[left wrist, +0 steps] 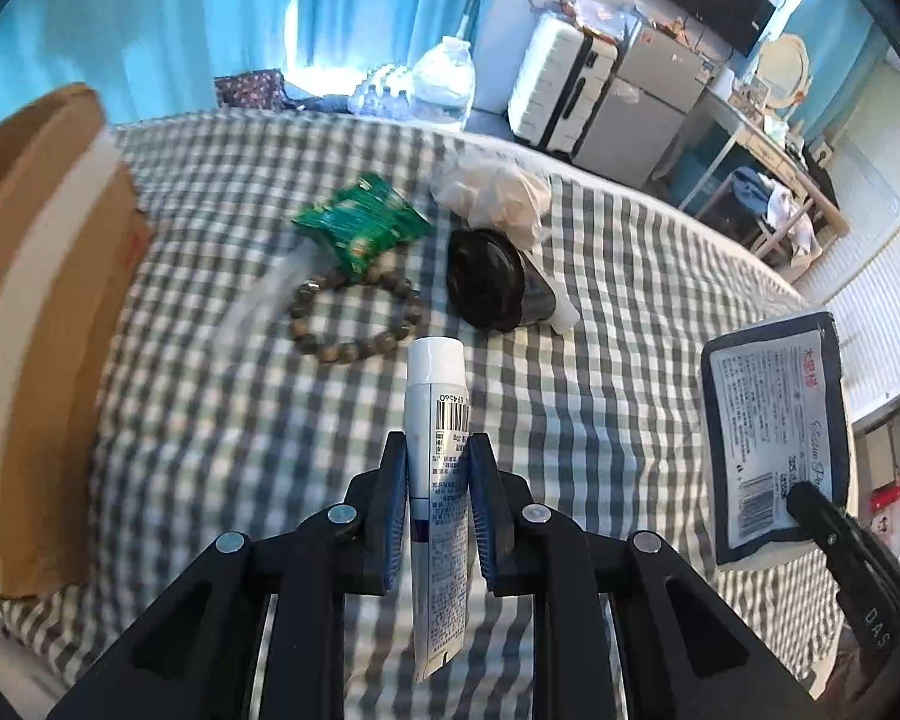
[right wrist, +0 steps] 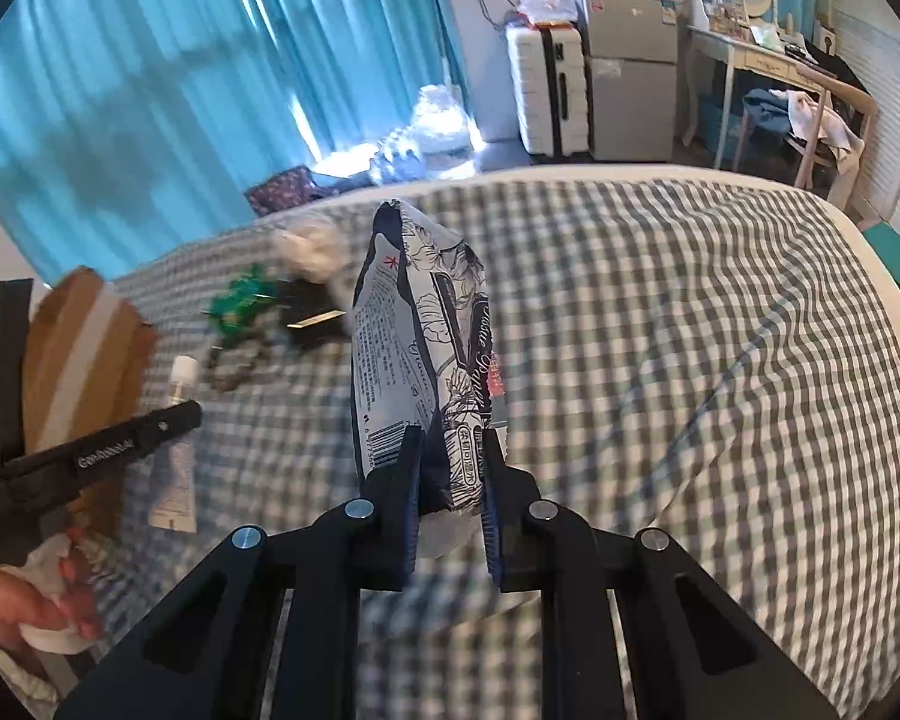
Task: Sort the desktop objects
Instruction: 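Grasp the white tube with the left tool while the right tool grasps the dark foil pouch, then carry the tube and foil pouch over the cardboard box and open both tools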
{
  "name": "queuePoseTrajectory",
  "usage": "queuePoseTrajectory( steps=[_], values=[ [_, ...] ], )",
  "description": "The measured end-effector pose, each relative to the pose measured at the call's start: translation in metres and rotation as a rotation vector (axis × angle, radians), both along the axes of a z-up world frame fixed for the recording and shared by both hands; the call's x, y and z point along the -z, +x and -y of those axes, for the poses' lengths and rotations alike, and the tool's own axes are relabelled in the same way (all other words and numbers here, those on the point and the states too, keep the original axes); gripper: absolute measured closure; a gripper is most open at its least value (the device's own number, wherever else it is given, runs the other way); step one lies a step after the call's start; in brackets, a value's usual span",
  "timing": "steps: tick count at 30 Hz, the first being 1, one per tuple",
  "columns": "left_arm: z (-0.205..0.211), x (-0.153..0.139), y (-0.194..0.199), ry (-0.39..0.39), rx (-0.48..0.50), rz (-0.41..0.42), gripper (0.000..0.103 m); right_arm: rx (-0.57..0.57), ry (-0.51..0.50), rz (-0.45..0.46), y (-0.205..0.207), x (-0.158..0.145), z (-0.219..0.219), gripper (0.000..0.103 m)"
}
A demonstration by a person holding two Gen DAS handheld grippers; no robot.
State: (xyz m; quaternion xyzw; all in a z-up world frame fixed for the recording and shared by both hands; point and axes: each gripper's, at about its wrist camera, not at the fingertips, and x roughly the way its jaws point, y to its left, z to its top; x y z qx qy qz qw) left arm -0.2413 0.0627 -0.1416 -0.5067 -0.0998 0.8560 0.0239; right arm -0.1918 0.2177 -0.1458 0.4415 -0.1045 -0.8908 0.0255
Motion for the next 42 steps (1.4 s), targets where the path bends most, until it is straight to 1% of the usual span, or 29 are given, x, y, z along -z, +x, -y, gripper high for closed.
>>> queuePoseTrajectory(
  steps=[5,7,11,12,15,18,22,25,28,32,36,40,42],
  values=[
    [0.011,-0.041,0.022,0.007,0.012,-0.048,0.083,0.000,-0.055,-0.021,0.027,-0.024,0.034,0.087],
    [0.017,-0.053,0.029,0.021,0.013,-0.076,0.083,-0.009,-0.050,-0.032,0.034,-0.033,0.045,0.087],
    [0.025,-0.085,0.041,0.001,0.036,-0.128,0.083,-0.040,-0.022,-0.069,0.053,-0.056,0.074,0.087],
    [0.026,-0.090,0.042,0.000,0.037,-0.139,0.083,-0.043,-0.015,-0.078,0.058,-0.064,0.081,0.087],
    [0.038,-0.118,0.051,0.006,0.043,-0.194,0.083,-0.063,-0.009,-0.112,0.067,-0.085,0.099,0.087],
    [0.056,-0.145,0.059,-0.016,0.044,-0.242,0.083,-0.090,-0.001,-0.148,0.071,-0.105,0.119,0.087],
    [0.091,-0.167,0.060,-0.011,0.013,-0.257,0.083,-0.122,0.009,-0.199,0.070,-0.127,0.146,0.087],
    [0.114,-0.178,0.060,-0.052,-0.002,-0.270,0.083,-0.175,-0.004,-0.222,0.062,-0.139,0.175,0.087],
    [0.149,-0.181,0.058,-0.084,-0.028,-0.268,0.083,-0.220,-0.022,-0.228,0.053,-0.142,0.201,0.087],
    [0.194,-0.172,0.048,-0.108,-0.081,-0.250,0.083,-0.299,-0.082,-0.212,0.036,-0.131,0.243,0.087],
    [0.237,-0.152,0.035,-0.122,-0.134,-0.212,0.083,-0.372,-0.128,-0.149,0.021,-0.107,0.282,0.087],
    [0.271,-0.126,0.025,-0.118,-0.182,-0.177,0.083,-0.426,-0.120,-0.109,0.014,-0.083,0.313,0.087],
    [0.285,-0.113,0.021,-0.119,-0.201,-0.151,0.083,-0.446,-0.131,-0.081,0.003,-0.071,0.327,0.087]
  ],
)
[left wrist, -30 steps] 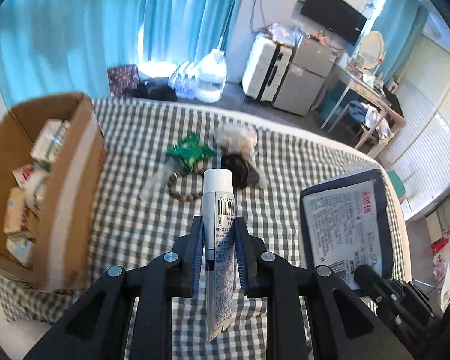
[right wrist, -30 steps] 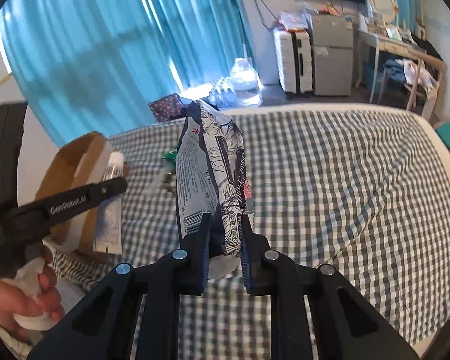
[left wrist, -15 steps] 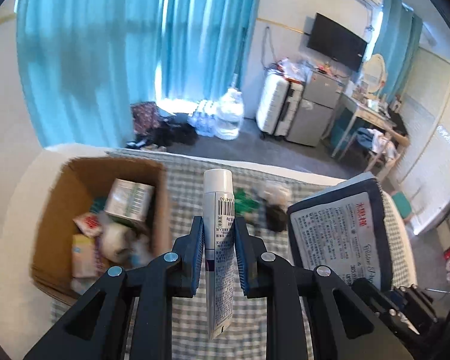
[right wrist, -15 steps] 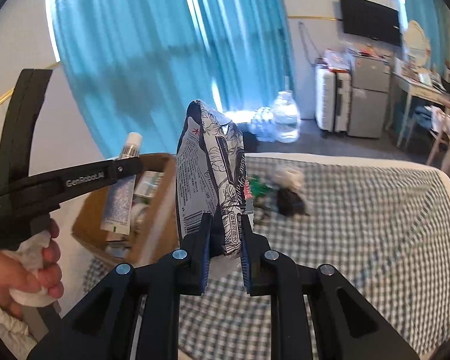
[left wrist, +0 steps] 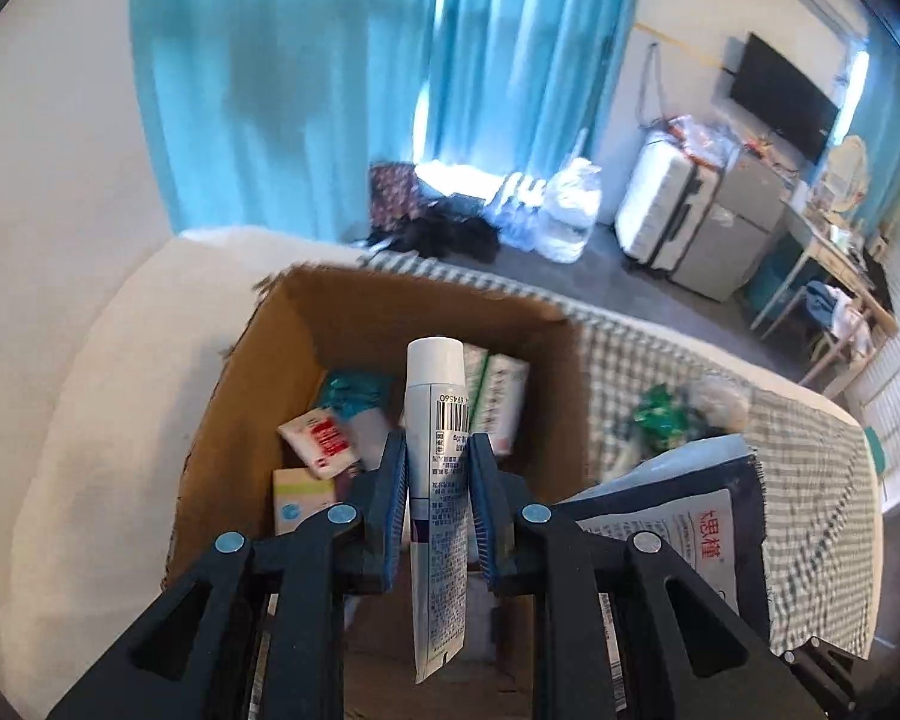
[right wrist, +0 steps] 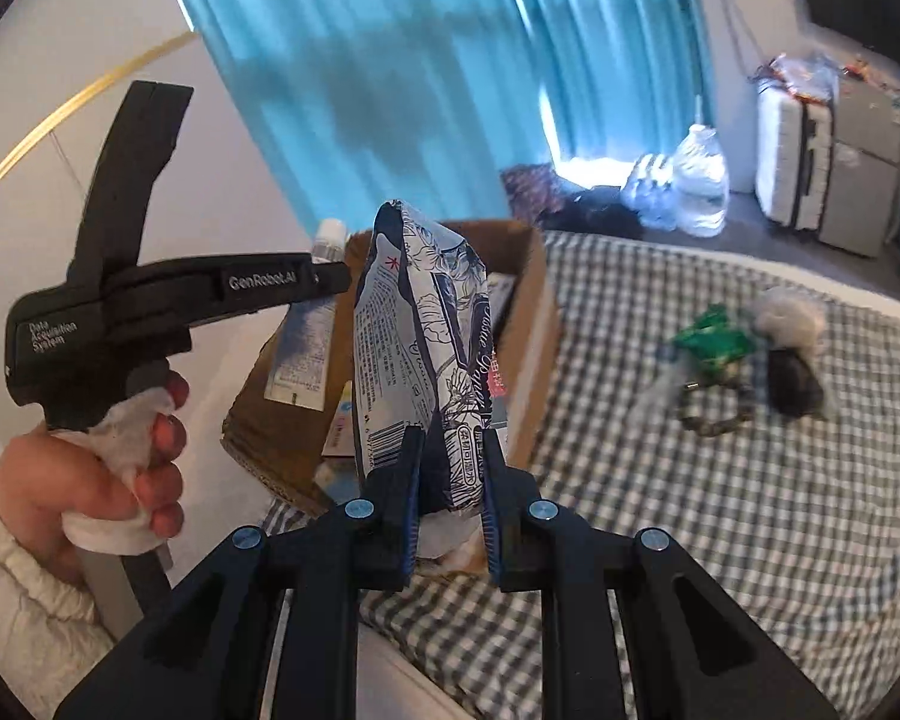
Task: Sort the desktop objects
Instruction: 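Carry the tube and foil pouch over the cardboard box and open both tools, then move both tools back over the bed toward the bracelet and black container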
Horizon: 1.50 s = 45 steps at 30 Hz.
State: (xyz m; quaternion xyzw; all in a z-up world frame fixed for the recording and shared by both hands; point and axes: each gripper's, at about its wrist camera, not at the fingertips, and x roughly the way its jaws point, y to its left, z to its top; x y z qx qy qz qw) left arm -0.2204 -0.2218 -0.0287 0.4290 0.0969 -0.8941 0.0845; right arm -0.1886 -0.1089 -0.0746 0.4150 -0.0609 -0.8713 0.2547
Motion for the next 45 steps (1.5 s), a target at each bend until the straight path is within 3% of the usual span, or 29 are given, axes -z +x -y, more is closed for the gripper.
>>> queuePoseTrajectory(
  steps=[7,8,9,10,11,13,15,21,29,32,37,45],
  values=[
    [0.032,0.033,-0.017,-0.011,-0.028,0.070,0.083,-0.006,-0.028,0.062,-0.032,0.028,0.022,0.083],
    [0.034,0.034,-0.018,-0.024,-0.034,0.071,0.081,-0.001,-0.024,0.063,-0.034,0.029,0.024,0.076],
    [0.034,0.034,-0.018,-0.048,-0.035,0.071,0.080,0.002,-0.018,0.053,-0.037,0.030,0.025,0.056],
    [0.034,0.034,-0.018,-0.088,-0.034,0.069,0.070,0.010,-0.021,0.040,-0.040,0.030,0.025,0.044],
    [0.036,0.034,-0.019,-0.115,-0.039,0.070,0.042,0.025,-0.030,0.030,-0.039,0.028,0.025,0.034],
    [0.039,0.029,-0.017,-0.157,-0.058,0.052,0.018,0.045,-0.050,0.020,-0.038,0.026,0.023,0.034],
    [0.038,0.024,-0.011,-0.186,-0.063,0.018,0.017,0.069,-0.073,0.004,-0.036,0.023,0.014,0.034],
    [0.018,0.014,0.003,-0.201,-0.022,0.023,0.013,0.177,-0.058,-0.095,-0.023,0.001,-0.028,0.034],
    [-0.055,-0.014,0.039,-0.084,0.044,-0.055,0.000,0.353,-0.019,-0.180,0.023,-0.031,-0.122,0.034],
    [-0.088,-0.015,0.049,-0.072,0.071,-0.070,0.000,0.403,0.010,-0.221,0.044,-0.042,-0.156,0.034],
    [-0.141,-0.002,0.060,-0.070,0.114,-0.052,0.000,0.466,0.034,-0.246,0.071,-0.045,-0.200,0.034],
    [-0.198,0.046,0.059,-0.119,0.164,0.011,0.000,0.532,0.038,-0.204,0.074,-0.005,-0.248,0.034]
  ],
)
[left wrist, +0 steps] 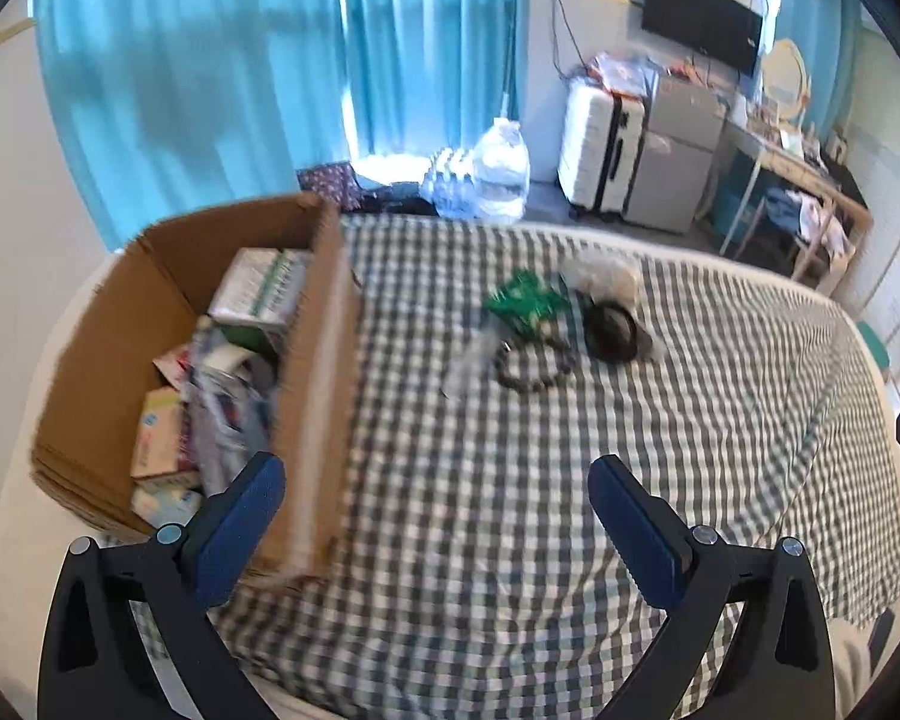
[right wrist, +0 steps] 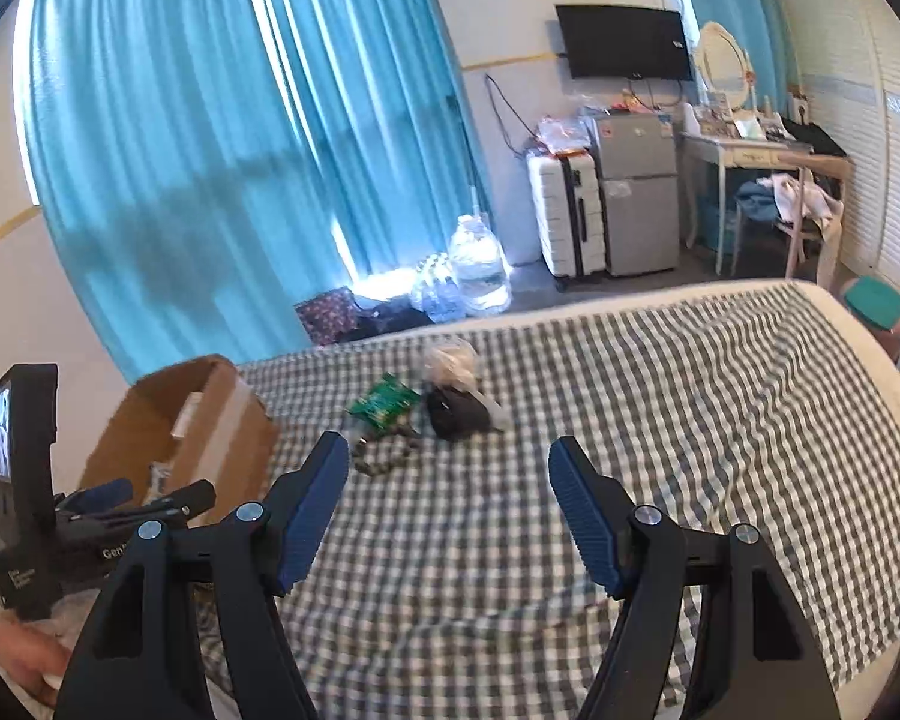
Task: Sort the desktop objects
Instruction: 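Move both tools back over the bed toward the bracelet and black container, then grasp the black round container with the right tool while the left tool grasps the bead bracelet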
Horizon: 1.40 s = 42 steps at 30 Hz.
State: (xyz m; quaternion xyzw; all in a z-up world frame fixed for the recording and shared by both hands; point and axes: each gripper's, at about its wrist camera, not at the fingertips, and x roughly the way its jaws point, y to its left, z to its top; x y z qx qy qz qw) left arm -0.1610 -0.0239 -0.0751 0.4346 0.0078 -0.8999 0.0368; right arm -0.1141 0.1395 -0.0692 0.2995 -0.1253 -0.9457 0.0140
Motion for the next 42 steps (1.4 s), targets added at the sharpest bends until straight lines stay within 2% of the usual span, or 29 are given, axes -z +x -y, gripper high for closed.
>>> queuePoseTrajectory(
  steps=[9,17,22,27,33,36,38,42],
  values=[
    [-0.040,0.058,-0.037,-0.037,0.057,0.061,0.000,0.011,-0.029,0.085,-0.028,0.065,-0.025,0.034],
    [-0.058,0.103,-0.092,-0.036,0.083,0.087,0.000,0.003,-0.028,0.155,-0.066,0.116,-0.035,0.034],
    [-0.065,0.131,-0.127,0.021,0.072,0.101,0.000,-0.033,-0.009,0.168,-0.095,0.132,-0.037,0.034],
    [-0.066,0.159,-0.149,0.004,0.057,0.107,0.000,-0.075,0.004,0.168,-0.123,0.146,-0.035,0.034],
    [-0.052,0.167,-0.160,0.083,0.022,0.062,0.001,-0.141,0.000,0.137,-0.159,0.148,-0.026,0.034],
    [-0.050,0.166,-0.161,0.098,0.046,0.061,0.016,-0.168,-0.007,0.132,-0.177,0.151,-0.017,0.034],
    [-0.047,0.163,-0.160,0.111,0.051,0.061,0.032,-0.189,0.005,0.132,-0.185,0.154,-0.010,0.034],
    [-0.039,0.159,-0.156,0.138,0.058,0.075,0.047,-0.208,0.030,0.133,-0.200,0.161,0.005,0.035]
  ],
)
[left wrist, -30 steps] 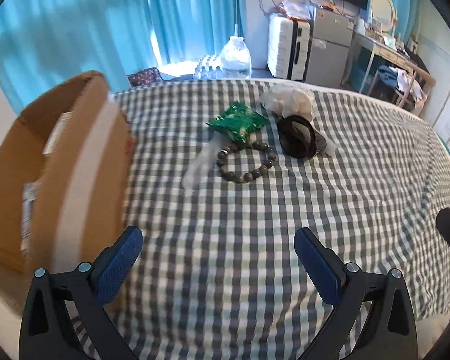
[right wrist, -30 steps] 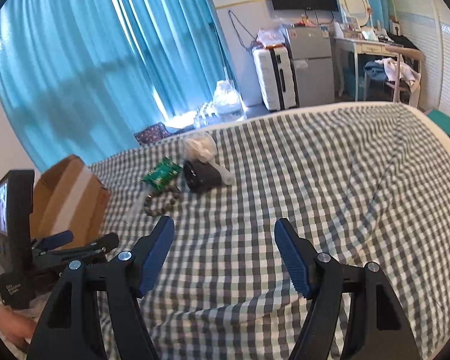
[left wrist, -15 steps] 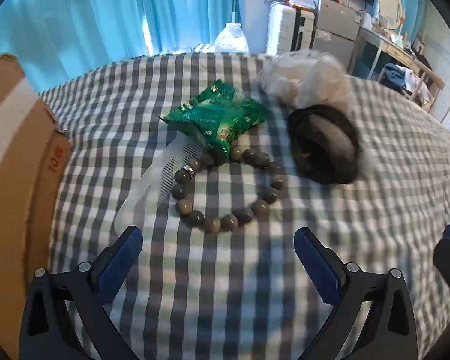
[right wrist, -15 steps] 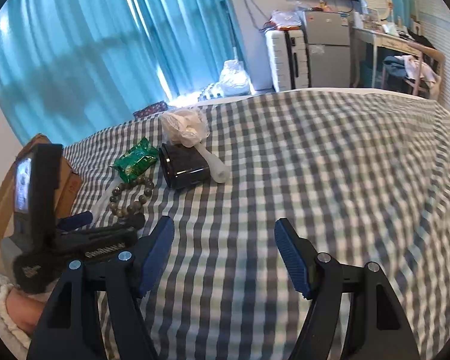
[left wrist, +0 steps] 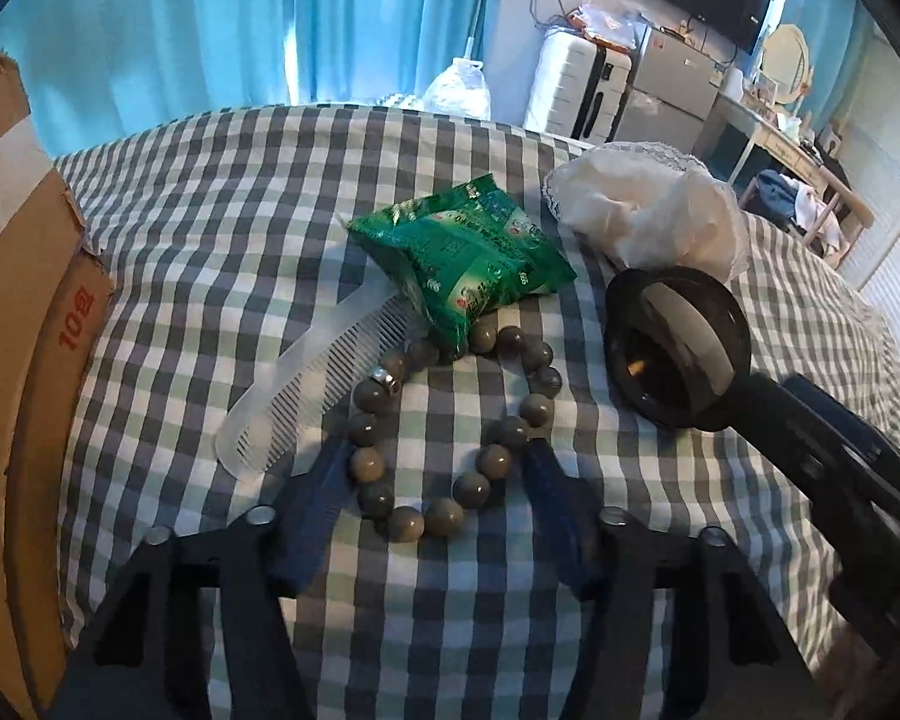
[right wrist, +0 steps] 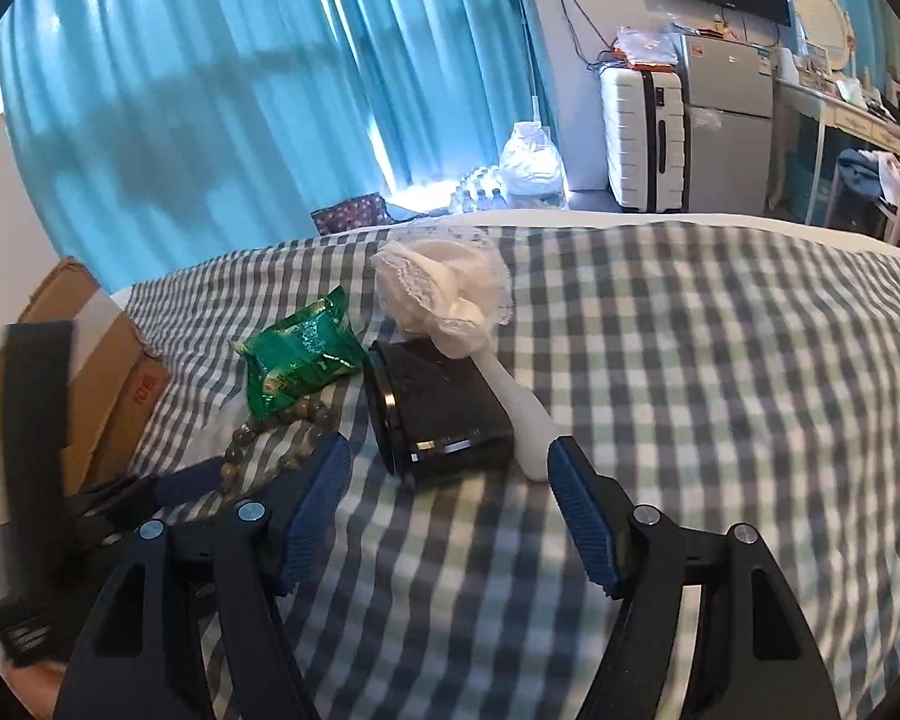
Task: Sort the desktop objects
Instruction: 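Grasp the black round container with the right tool while the left tool grasps the bead bracelet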
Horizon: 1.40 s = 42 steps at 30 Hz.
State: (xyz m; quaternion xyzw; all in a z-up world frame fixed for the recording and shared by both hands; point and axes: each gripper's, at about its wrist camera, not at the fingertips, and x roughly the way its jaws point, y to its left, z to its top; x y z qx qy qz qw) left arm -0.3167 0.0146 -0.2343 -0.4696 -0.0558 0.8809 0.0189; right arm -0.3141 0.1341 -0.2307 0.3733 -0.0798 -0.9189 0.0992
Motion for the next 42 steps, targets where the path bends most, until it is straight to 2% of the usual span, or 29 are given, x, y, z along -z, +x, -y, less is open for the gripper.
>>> queuePoseTrajectory(
  steps=[4,5,6,8,14,17,19,21,28,31,33,34,35,39,40,41,42],
  values=[
    [0.016,-0.003,0.005,0.047,-0.018,0.029,0.064,0.026,0.018,0.012,-0.011,0.009,0.007,0.035],
    [0.018,-0.004,0.006,0.055,-0.020,0.031,0.069,0.027,0.011,0.012,-0.012,0.010,0.007,0.041],
    [0.020,-0.004,0.007,0.062,-0.021,0.033,0.070,0.032,0.020,0.015,-0.013,0.010,0.008,0.058],
    [0.025,-0.005,0.011,0.079,-0.023,0.043,0.073,0.028,0.049,0.027,-0.011,0.010,0.010,0.058],
    [0.035,-0.008,0.027,0.122,-0.047,0.075,0.077,0.039,0.040,0.051,0.009,0.005,0.006,0.058],
    [0.035,-0.012,0.041,0.140,-0.045,0.086,0.087,0.062,0.000,0.080,0.028,0.003,-0.002,0.058],
    [0.032,-0.013,0.048,0.139,-0.033,0.106,0.089,0.075,-0.016,0.092,0.035,0.000,-0.005,0.058],
    [0.030,-0.015,0.057,0.150,-0.020,0.116,0.095,0.078,-0.026,0.100,0.045,-0.004,-0.007,0.058],
    [0.024,-0.025,0.080,0.155,0.008,0.140,0.095,0.072,-0.002,0.107,0.079,-0.019,-0.004,0.058],
    [0.028,-0.025,0.076,0.150,-0.020,0.144,0.091,0.061,0.004,0.107,0.088,-0.021,-0.004,0.058],
    [0.028,-0.020,0.068,0.189,-0.048,0.166,0.061,0.062,0.000,0.110,0.089,-0.022,-0.002,0.058],
    [0.030,-0.016,0.065,0.188,-0.071,0.176,0.034,0.066,-0.001,0.108,0.088,-0.023,-0.003,0.058],
    [0.033,-0.014,0.062,0.177,-0.098,0.175,0.027,0.066,-0.009,0.108,0.087,-0.022,-0.006,0.058],
    [0.035,-0.007,0.044,0.154,-0.136,0.151,0.028,0.072,-0.038,0.114,0.083,-0.015,-0.013,0.058],
    [0.033,-0.004,0.038,0.127,-0.135,0.143,0.038,0.075,-0.043,0.118,0.082,-0.013,-0.015,0.058],
    [0.030,-0.004,0.035,0.092,-0.134,0.133,0.066,0.077,-0.043,0.127,0.079,-0.011,-0.016,0.058],
    [0.026,-0.005,0.033,0.049,-0.116,0.120,0.082,0.081,-0.042,0.135,0.077,-0.008,-0.019,0.058]
  ],
)
